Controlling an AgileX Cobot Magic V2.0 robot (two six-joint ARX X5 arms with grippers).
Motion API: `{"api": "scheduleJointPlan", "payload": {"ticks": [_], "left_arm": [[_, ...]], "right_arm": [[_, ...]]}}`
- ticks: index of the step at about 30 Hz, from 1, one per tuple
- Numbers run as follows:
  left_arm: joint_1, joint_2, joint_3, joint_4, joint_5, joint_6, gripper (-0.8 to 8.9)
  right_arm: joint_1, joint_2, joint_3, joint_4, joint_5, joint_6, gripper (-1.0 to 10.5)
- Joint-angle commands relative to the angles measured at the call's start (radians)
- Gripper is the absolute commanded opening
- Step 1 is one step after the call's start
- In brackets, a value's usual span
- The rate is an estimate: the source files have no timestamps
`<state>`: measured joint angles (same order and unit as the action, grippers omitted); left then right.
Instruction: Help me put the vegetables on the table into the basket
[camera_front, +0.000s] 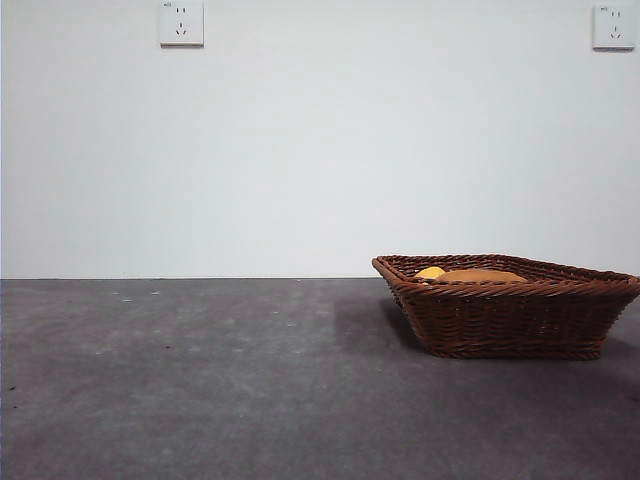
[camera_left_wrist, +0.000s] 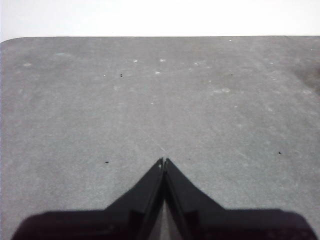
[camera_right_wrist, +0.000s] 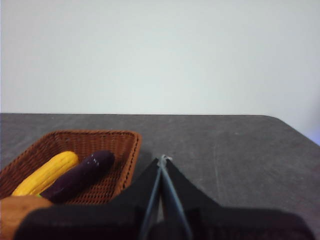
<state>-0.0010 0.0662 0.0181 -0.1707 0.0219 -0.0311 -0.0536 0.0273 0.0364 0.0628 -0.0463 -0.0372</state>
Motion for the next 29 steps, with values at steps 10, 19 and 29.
{"api": "scheduleJointPlan", "payload": {"ticks": [10,19,29], "left_arm": [[0.003,0.002,-0.01,0.005,0.005,-0.006,-0.04],[0.003,0.002,-0.01,0.005,0.005,-0.006,-0.04],[0.003,0.002,-0.01,0.005,0.005,-0.006,-0.04]], "right_arm": [[0.0,-0.019,-0.023,-0.199,-0.005,0.011,0.0],[0.0,-0.019,-0.022,-0.241,0.002,0.01,0.0],[0.001,-0.019,-0.022,-0.241,0.002,0.01,0.0]]}}
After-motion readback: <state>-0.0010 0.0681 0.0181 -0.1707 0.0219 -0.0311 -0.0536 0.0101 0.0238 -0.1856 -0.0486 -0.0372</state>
